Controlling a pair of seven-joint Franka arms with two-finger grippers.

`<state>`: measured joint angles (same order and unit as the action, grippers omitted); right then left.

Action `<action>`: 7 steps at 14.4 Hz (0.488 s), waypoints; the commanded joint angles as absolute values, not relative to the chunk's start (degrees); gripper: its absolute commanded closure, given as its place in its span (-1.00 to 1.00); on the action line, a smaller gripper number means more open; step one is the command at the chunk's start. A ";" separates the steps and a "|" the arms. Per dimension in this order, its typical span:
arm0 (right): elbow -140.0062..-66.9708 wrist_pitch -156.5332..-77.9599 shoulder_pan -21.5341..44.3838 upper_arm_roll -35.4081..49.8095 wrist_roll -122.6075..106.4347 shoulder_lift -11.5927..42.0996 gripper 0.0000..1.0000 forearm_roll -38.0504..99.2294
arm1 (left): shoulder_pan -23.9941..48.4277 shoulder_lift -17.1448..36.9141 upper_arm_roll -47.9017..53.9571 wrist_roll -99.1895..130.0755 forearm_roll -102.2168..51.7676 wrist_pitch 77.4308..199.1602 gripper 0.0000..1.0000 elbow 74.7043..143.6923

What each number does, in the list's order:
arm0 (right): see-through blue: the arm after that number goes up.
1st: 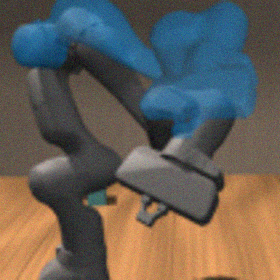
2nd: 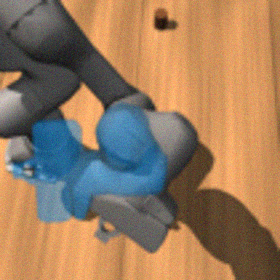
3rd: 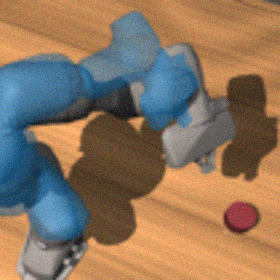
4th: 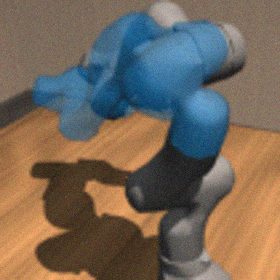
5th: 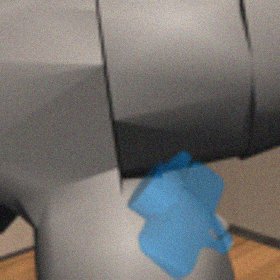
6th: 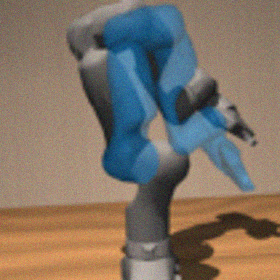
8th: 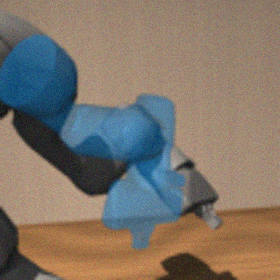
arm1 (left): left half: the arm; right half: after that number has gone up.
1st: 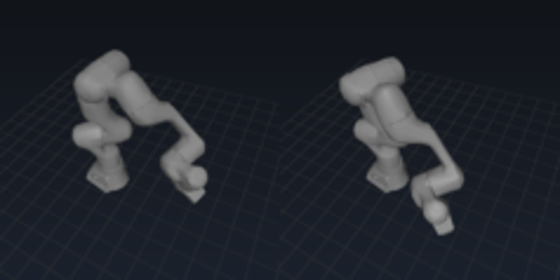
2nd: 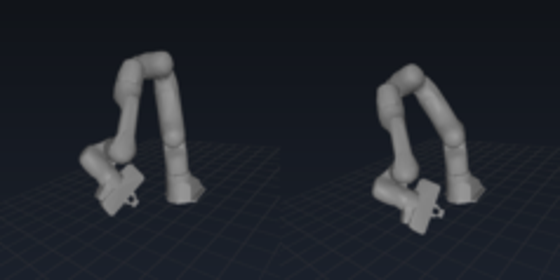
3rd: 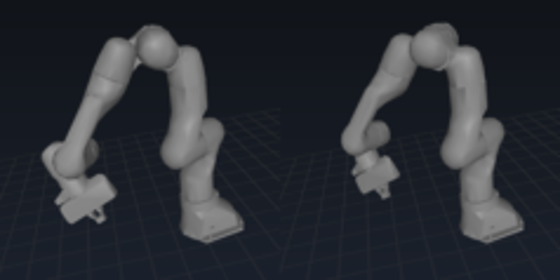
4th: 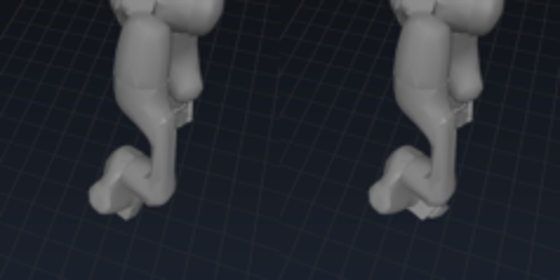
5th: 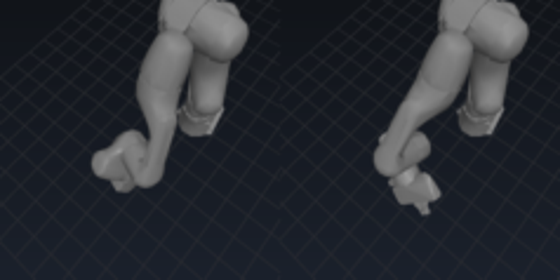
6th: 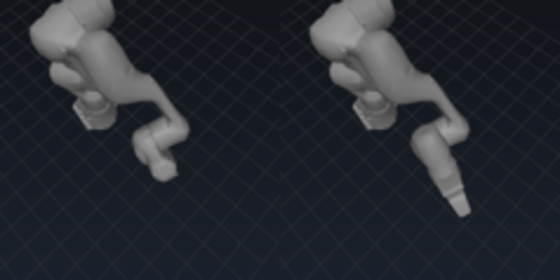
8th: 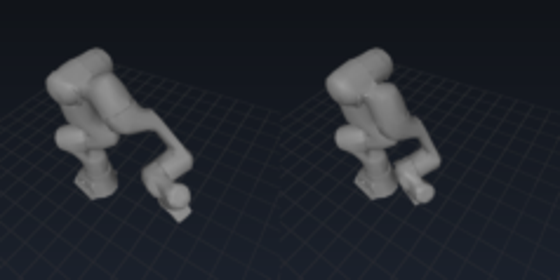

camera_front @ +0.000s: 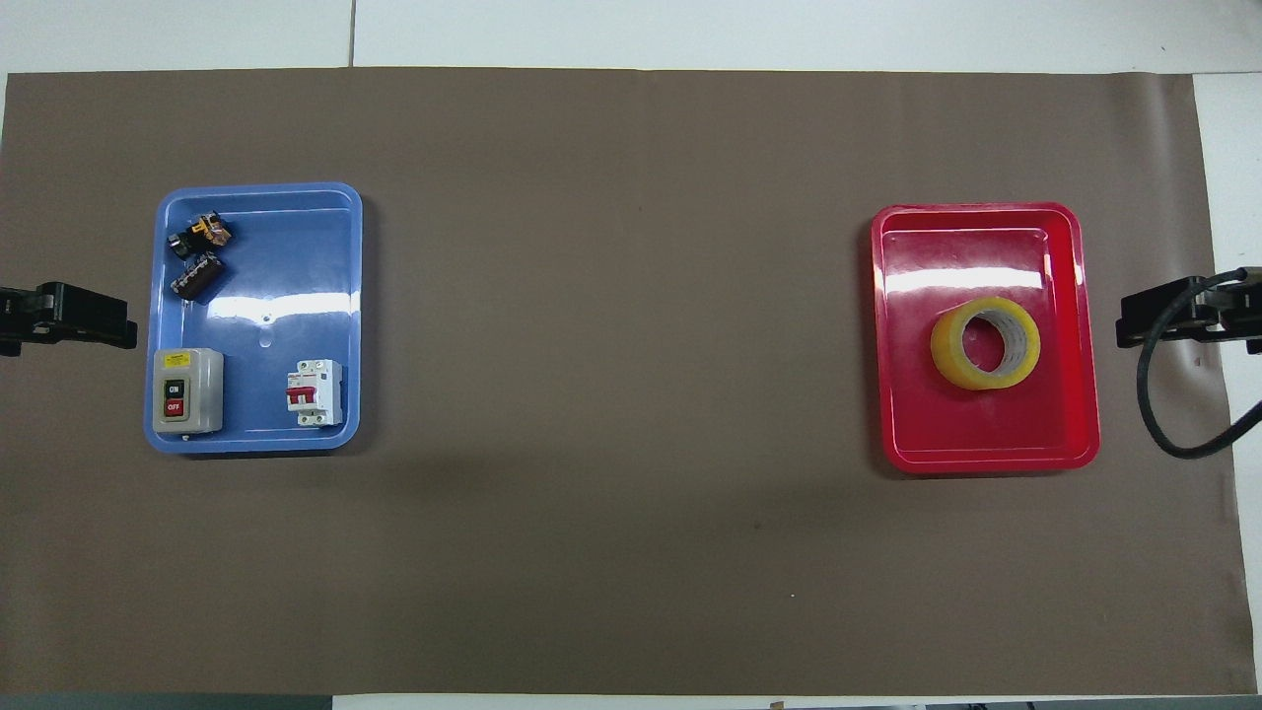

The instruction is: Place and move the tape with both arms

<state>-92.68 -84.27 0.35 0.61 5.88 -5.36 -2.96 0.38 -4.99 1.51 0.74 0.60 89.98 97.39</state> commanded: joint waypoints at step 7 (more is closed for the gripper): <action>-93.16 -84.11 -0.44 0.70 1.17 -5.71 -1.00 -1.23 | 0.00 -5.71 1.49 0.09 -0.26 89.30 -1.00 97.47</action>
